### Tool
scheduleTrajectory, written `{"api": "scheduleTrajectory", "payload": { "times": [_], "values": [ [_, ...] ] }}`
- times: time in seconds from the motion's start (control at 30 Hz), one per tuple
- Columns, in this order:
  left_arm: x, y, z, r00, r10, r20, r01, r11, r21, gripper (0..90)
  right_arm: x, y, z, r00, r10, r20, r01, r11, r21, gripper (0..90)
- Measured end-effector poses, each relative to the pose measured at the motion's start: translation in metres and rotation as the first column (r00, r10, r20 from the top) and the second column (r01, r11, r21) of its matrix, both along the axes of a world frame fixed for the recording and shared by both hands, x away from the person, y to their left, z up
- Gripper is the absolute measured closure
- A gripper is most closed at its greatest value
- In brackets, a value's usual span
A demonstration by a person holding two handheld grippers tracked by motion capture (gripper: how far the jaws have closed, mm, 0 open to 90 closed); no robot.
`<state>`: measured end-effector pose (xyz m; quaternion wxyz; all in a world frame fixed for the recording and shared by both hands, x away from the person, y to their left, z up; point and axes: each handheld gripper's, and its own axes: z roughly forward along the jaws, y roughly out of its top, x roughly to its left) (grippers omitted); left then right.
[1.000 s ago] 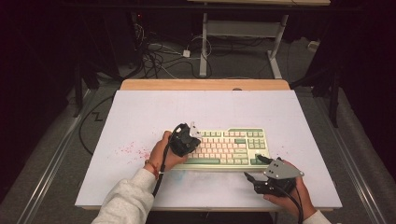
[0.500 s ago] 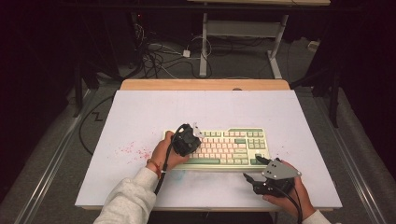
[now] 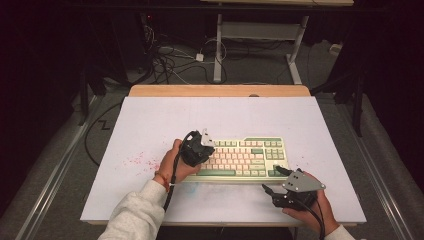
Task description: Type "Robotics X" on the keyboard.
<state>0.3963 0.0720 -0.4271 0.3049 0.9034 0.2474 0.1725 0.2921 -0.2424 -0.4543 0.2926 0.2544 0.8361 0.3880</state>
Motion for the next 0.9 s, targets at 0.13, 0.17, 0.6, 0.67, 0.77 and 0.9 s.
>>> {"api": "scheduleTrajectory", "payload": {
  "times": [0.13, 0.17, 0.6, 0.67, 0.77, 0.9],
  "values": [
    [-0.004, 0.004, 0.003, 0.9999, -0.002, 0.014, 0.002, 0.9999, -0.013, 79.6, 0.000, 0.000, 0.000, 1.0000, 0.002, 0.000, -0.002, 1.000, -0.003, 29.2],
    [-0.005, 0.005, 0.003, 0.9998, -0.003, 0.020, 0.003, 0.9999, -0.017, 78.5, 0.000, 0.000, 0.000, 1.0000, 0.002, 0.001, -0.002, 1.000, -0.003, 29.2],
    [-0.017, 0.015, 0.008, 0.9952, -0.009, 0.097, 0.014, 0.9986, -0.051, 55.3, 0.000, 0.000, 0.000, 1.0000, 0.004, -0.004, -0.004, 1.000, -0.003, 29.3],
    [-0.021, 0.017, 0.009, 0.9922, -0.002, 0.125, 0.009, 0.9985, -0.053, 49.6, 0.000, 0.000, 0.000, 1.0000, 0.005, -0.001, -0.005, 1.000, -0.003, 29.3],
    [-0.025, 0.022, 0.009, 0.9892, 0.015, 0.146, -0.004, 0.9971, -0.076, 42.2, 0.000, -0.002, 0.002, 0.9999, -0.009, 0.011, 0.008, 1.000, 0.008, 29.9],
    [-0.031, 0.030, 0.010, 0.9822, 0.034, 0.185, -0.015, 0.9947, -0.102, 30.4, 0.000, -0.003, 0.003, 0.9999, -0.014, 0.009, 0.013, 1.000, 0.018, 29.9]
  ]
}}
